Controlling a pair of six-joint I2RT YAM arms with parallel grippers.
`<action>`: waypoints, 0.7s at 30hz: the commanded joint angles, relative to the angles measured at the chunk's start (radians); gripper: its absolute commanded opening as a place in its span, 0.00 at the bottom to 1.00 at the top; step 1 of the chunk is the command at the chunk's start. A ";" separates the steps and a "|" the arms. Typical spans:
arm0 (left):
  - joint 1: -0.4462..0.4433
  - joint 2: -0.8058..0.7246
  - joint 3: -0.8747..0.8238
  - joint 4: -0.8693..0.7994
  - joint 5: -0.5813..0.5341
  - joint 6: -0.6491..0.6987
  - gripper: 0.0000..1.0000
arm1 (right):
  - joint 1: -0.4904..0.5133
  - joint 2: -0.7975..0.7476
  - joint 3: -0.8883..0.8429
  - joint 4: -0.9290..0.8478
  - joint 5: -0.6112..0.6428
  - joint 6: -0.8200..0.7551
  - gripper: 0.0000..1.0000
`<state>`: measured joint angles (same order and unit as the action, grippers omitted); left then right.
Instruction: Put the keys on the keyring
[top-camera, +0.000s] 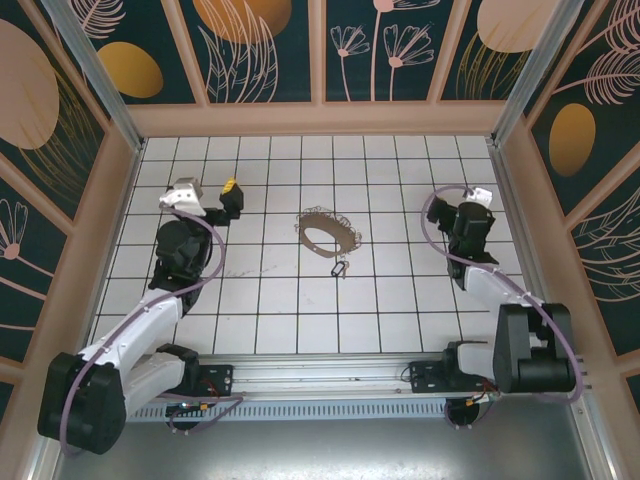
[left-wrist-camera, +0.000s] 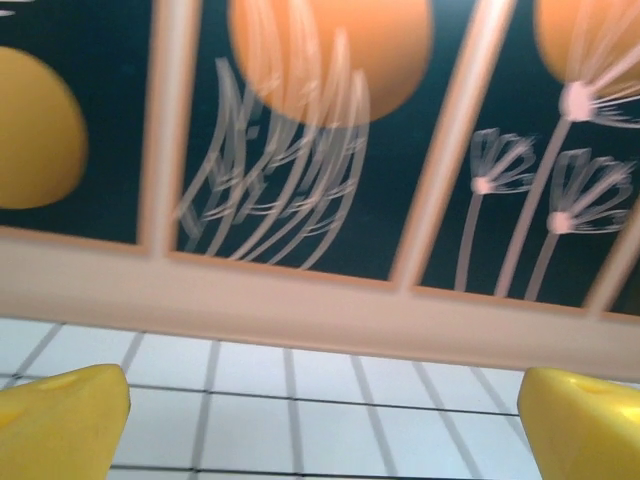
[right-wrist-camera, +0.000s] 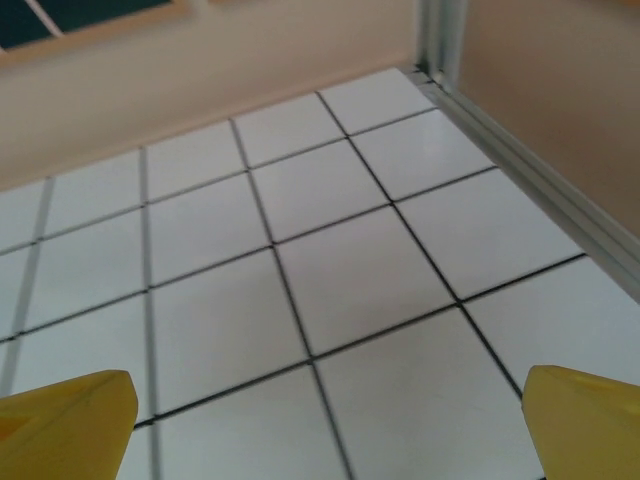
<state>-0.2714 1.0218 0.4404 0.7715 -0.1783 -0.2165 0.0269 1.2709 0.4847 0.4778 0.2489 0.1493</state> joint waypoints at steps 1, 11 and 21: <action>0.057 0.007 -0.089 0.147 -0.127 0.076 0.99 | -0.014 0.050 -0.075 0.272 0.066 -0.059 0.99; 0.152 0.211 -0.311 0.430 -0.189 0.148 0.99 | -0.025 0.195 -0.240 0.688 -0.082 -0.112 0.99; 0.197 0.493 -0.276 0.636 -0.004 0.205 0.99 | -0.105 0.268 -0.253 0.771 -0.392 -0.128 0.99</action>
<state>-0.0910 1.5127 0.1066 1.3605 -0.2626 -0.0402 -0.0692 1.5410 0.2157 1.1786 -0.0303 0.0307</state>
